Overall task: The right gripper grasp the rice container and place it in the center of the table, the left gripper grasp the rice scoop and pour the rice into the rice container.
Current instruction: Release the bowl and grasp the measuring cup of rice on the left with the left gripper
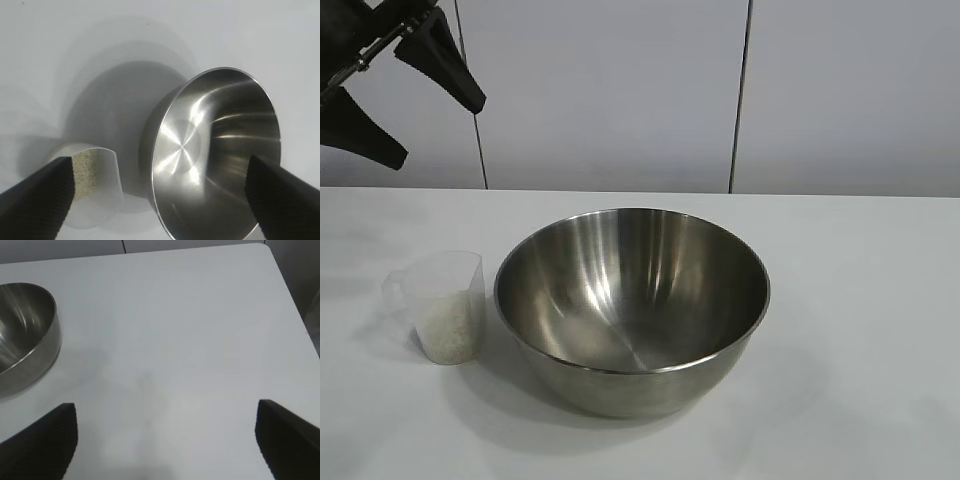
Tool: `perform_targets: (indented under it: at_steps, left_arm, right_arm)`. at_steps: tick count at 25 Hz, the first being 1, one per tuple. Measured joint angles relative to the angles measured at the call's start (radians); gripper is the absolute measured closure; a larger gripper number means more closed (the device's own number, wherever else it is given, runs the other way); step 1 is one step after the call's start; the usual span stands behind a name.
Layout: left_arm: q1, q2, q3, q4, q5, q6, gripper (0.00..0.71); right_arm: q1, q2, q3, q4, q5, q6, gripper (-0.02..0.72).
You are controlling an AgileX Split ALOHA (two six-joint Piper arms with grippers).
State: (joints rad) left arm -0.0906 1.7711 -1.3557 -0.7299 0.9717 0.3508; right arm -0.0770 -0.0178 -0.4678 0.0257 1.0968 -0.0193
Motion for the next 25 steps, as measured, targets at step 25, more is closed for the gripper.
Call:
perform_targets:
  at_steps: [25]
  left_arm:
    - [0.005,0.001,-0.015,-0.118,-0.074,0.004,0.045]
  right_arm:
    - [0.000,0.000,0.001,0.000,-0.008,0.000,0.042]
